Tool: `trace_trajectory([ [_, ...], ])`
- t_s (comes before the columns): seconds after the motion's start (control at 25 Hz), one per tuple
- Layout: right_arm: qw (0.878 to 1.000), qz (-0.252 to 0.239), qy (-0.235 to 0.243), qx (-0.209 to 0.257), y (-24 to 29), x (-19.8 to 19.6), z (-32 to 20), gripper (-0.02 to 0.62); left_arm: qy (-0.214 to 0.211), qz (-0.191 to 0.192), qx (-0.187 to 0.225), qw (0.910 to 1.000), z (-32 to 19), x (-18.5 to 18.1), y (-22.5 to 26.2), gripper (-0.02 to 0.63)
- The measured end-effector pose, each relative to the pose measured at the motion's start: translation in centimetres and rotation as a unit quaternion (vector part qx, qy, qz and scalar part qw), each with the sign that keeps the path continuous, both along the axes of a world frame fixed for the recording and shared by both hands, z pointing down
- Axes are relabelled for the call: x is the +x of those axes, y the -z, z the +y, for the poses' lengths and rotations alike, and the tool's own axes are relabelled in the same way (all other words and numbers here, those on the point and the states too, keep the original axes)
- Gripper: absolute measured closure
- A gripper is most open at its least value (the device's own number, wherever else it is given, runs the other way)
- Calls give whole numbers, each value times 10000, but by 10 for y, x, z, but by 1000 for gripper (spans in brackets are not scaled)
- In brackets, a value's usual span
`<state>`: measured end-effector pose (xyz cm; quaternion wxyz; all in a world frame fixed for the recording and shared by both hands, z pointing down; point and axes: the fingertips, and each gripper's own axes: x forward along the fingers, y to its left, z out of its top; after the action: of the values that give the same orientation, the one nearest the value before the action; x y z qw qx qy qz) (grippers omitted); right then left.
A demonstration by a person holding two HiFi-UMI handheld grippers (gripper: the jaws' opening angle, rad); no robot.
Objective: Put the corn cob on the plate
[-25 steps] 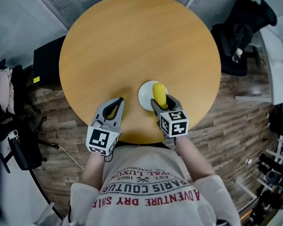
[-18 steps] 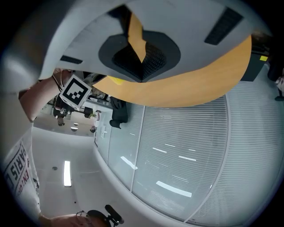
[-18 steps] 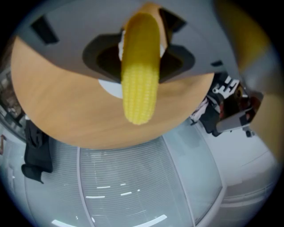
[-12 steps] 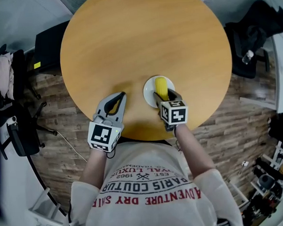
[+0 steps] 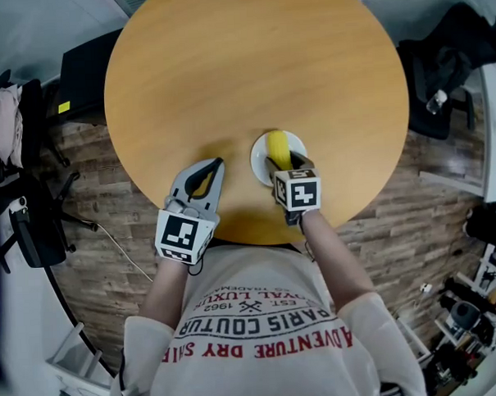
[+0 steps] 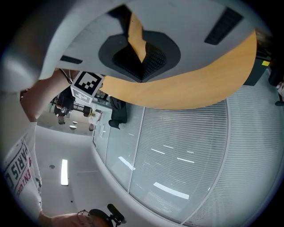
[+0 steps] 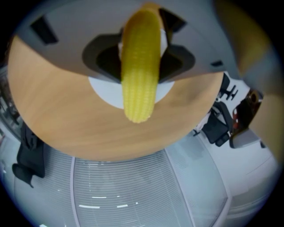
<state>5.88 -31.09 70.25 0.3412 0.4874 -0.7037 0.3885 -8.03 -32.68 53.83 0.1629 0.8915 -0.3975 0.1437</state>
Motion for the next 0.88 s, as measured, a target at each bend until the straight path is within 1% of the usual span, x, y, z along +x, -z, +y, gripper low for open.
trace_trajectory([
  [0.24, 9988, 274, 395, 35, -2, -5, 0, 331, 76, -55, -120, 9999, 3, -1, -5, 574],
  [0.52, 9999, -13, 117, 69, 0, -6, -1, 330, 165, -1, -210, 9996, 7, 6, -6, 574],
  [0.64, 9997, -154, 189, 76, 2, -6, -1, 327, 186, -14, -246, 9995, 9, 7, -6, 574],
  [0.76, 9993, -151, 312, 162, 13, -5, -2, 327, 219, 4, -294, 9993, 12, 7, -6, 574],
  [0.88, 9984, -129, 368, 408, 32, -3, -4, 327, 276, 34, -252, 9993, 13, 8, -1, 574],
])
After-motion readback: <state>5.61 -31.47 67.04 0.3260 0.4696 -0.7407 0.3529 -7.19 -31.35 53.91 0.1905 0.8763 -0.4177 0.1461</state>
